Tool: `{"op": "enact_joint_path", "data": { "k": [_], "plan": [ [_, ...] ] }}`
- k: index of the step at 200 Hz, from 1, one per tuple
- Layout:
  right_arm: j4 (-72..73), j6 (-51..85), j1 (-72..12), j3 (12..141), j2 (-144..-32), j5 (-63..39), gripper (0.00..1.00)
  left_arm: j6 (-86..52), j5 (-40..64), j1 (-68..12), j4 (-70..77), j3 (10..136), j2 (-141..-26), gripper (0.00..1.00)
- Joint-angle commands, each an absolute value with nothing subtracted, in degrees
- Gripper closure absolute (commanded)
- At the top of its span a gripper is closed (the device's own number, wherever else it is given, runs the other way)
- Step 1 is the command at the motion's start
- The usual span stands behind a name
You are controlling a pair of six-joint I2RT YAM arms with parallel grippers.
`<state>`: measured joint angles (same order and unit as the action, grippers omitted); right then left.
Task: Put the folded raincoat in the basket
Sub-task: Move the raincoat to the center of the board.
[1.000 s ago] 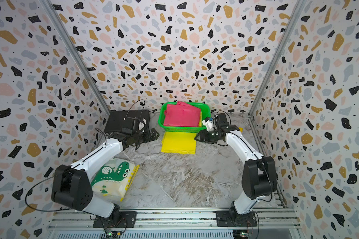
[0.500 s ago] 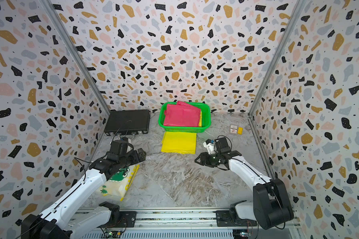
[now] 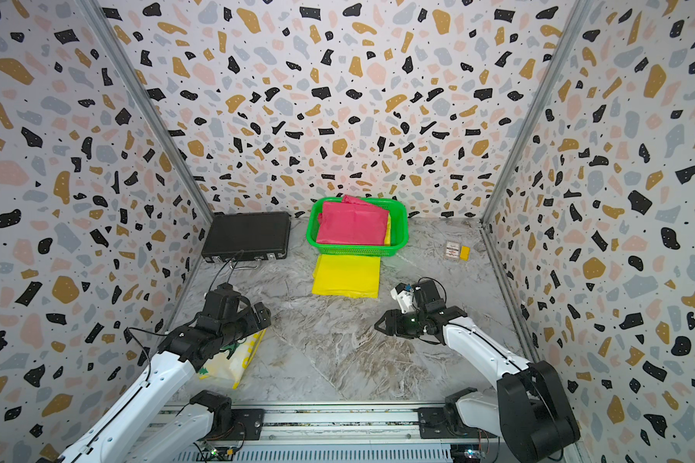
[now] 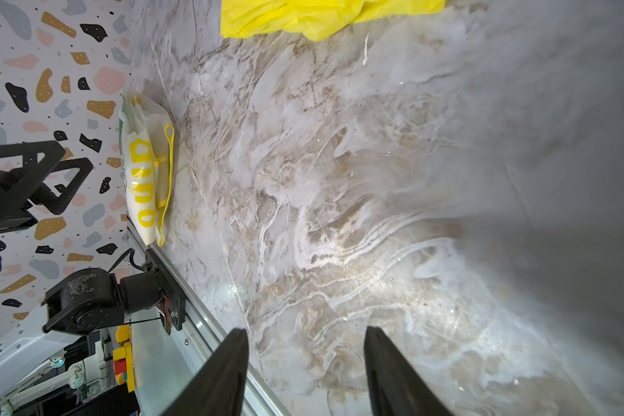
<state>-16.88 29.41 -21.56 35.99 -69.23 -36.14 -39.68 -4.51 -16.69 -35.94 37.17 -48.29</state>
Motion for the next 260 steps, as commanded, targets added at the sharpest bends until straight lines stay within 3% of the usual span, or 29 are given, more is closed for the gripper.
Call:
{"op": "enact_joint_path", "data": {
  "k": [1,27,53,118,172,260],
  "plan": [
    [-18.14,29.66,-21.8,36.27,-68.06,-32.8,0.42,-40.95,-4.45,-16.87,-35.62,35.44,-49.89,0.0],
    [-19.49,30.36,-21.8,38.81,-70.32,-23.82,0.37,-41.83,0.72,-16.87,-31.3,33.64,-51.53,0.0],
    [-19.68,29.43,-21.8,45.02,-76.83,-21.46,0.36,-42.37,4.55,-16.96,-28.23,32.26,-52.29,0.0],
    [-18.04,30.24,-21.71,57.12,-90.46,-24.78,0.39,-41.29,3.26,-17.05,-28.13,28.54,-50.98,0.0],
    [-13.16,31.55,-21.88,50.18,-86.97,-32.33,0.4,-42.56,-14.19,-17.05,-36.53,30.98,-48.96,0.0],
    [-15.15,29.37,-22.15,40.82,-78.66,-32.99,0.43,-39.11,-22.4,-16.92,-39.78,38.16,-50.38,0.0]
  ]
}}
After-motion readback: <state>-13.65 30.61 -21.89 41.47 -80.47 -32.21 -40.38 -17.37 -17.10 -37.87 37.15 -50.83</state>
